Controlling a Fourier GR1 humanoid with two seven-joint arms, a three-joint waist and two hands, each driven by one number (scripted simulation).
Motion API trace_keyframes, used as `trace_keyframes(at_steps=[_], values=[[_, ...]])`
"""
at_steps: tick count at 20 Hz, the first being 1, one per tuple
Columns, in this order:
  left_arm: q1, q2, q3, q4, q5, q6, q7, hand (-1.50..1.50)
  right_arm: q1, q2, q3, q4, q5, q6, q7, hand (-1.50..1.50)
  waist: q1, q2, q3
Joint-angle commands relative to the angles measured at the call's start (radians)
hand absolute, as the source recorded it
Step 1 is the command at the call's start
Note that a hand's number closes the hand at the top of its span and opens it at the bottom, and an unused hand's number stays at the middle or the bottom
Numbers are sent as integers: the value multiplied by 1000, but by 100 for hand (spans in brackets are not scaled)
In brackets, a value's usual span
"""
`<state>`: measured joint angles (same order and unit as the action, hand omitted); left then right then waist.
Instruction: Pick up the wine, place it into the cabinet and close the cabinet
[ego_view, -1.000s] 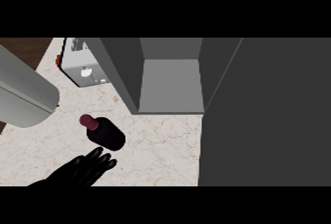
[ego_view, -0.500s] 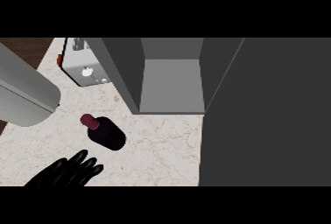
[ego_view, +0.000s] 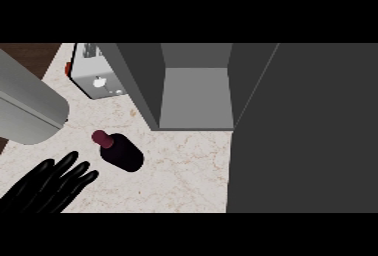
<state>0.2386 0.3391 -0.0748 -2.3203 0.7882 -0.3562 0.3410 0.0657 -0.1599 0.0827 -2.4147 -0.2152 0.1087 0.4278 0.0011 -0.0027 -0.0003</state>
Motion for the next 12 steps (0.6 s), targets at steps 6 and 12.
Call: trace_keyframes(at_steps=[6,12], values=[[-42,53,165,-67,202,36,66,-150,-41,9,24,-159,-3,-59,135,-150,1,-1,0],[-105,80,282,87,251,-23,80,-150,20,4,3,-175,-17,-23,109,-150,-6,0,0]])
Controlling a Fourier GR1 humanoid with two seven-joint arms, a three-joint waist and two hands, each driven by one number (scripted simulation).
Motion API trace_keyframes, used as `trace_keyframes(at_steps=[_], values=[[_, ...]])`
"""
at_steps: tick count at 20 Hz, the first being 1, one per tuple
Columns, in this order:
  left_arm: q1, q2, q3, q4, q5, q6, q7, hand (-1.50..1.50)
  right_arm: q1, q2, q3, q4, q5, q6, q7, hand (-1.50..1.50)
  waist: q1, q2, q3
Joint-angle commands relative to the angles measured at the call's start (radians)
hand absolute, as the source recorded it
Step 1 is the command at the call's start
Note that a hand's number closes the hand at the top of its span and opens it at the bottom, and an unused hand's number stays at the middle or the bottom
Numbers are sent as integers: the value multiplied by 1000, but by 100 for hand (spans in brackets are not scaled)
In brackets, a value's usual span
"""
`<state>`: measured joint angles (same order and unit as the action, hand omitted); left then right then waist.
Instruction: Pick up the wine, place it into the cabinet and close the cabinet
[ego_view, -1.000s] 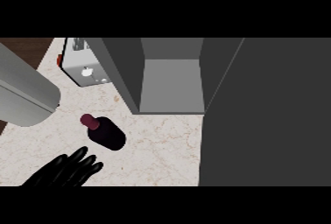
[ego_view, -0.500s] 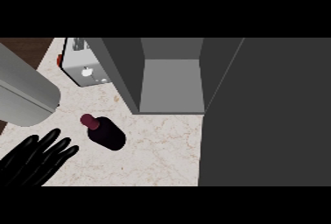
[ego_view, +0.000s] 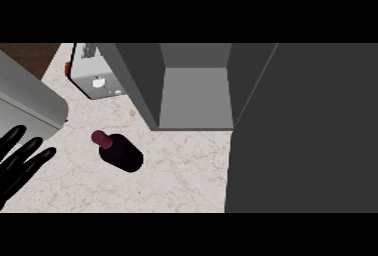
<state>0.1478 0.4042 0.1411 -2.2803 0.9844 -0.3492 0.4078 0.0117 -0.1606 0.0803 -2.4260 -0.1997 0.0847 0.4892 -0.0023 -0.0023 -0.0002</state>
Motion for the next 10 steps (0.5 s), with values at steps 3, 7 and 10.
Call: trace_keyframes(at_steps=[3,7,10], values=[[-56,26,114,88,83,-40,21,-150,34,1,-33,-123,-50,-1,39,-150,0,1,0],[-118,42,86,162,82,-28,64,-150,-62,8,16,-168,-11,-64,165,-150,-1,0,-1],[-178,4,53,271,-31,-51,34,-150,47,23,37,-168,-10,-19,81,-150,-9,1,0]])
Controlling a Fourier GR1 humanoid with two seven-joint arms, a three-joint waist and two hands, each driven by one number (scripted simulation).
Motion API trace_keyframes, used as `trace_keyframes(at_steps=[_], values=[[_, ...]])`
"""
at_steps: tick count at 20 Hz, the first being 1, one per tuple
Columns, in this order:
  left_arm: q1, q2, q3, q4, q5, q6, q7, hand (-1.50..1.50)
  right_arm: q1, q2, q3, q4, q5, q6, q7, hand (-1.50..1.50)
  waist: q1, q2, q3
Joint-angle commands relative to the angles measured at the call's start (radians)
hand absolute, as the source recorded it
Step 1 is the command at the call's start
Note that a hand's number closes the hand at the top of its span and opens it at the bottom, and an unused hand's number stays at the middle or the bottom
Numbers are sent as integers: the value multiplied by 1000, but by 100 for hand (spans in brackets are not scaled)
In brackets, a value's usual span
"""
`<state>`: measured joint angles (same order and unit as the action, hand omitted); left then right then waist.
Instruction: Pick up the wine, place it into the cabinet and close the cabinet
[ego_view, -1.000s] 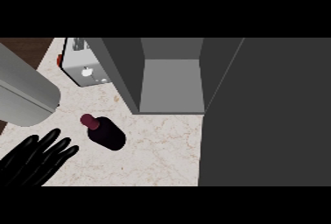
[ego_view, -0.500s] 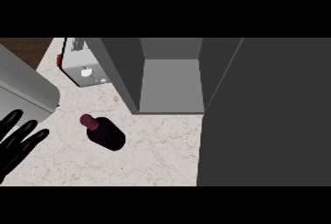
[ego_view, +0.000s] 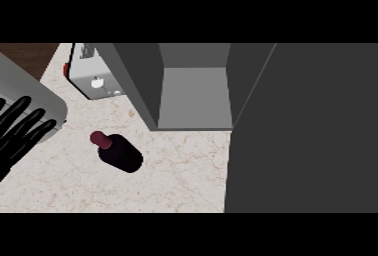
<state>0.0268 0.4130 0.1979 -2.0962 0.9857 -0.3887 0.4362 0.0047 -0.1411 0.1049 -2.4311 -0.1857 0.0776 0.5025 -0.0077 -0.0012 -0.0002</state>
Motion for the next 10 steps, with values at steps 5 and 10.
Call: trace_keyframes(at_steps=[5,10], values=[[-31,-35,-34,146,-68,-64,6,-150,37,-18,-4,-204,-31,-16,128,-150,0,-1,0],[-57,-48,-17,333,-160,-225,-76,-150,4,-3,-24,-168,-52,-22,118,-150,-4,1,-1]])
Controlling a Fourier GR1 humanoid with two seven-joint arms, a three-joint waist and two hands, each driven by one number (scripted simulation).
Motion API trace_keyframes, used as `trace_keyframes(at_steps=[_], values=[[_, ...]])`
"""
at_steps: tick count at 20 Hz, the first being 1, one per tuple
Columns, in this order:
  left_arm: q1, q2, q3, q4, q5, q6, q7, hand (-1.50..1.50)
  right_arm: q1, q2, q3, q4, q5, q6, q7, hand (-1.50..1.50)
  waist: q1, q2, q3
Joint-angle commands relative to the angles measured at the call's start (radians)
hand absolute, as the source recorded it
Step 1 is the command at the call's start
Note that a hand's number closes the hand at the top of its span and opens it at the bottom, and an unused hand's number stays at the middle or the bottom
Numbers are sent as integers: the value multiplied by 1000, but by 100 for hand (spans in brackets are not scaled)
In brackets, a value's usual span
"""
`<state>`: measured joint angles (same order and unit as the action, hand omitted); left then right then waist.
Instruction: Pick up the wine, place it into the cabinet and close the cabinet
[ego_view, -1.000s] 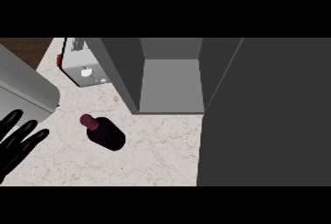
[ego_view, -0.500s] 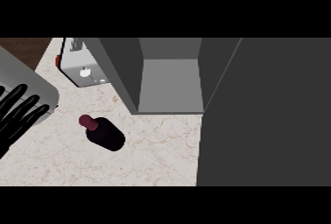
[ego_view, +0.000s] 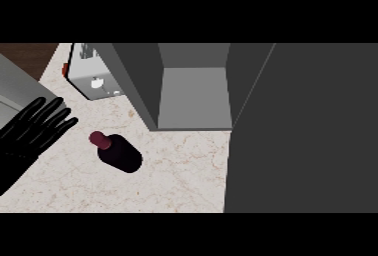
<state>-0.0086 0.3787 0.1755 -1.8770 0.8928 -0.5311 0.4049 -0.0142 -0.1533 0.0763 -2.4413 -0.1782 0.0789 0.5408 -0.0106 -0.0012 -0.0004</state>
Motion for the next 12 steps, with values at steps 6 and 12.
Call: trace_keyframes(at_steps=[6,12], values=[[14,-92,-38,136,-164,-103,-86,-150,-9,-12,-82,-122,-121,5,67,-150,5,0,0],[-125,-121,3,348,-302,-147,-210,-150,-57,27,16,-121,-37,-28,110,-150,0,1,-1]])
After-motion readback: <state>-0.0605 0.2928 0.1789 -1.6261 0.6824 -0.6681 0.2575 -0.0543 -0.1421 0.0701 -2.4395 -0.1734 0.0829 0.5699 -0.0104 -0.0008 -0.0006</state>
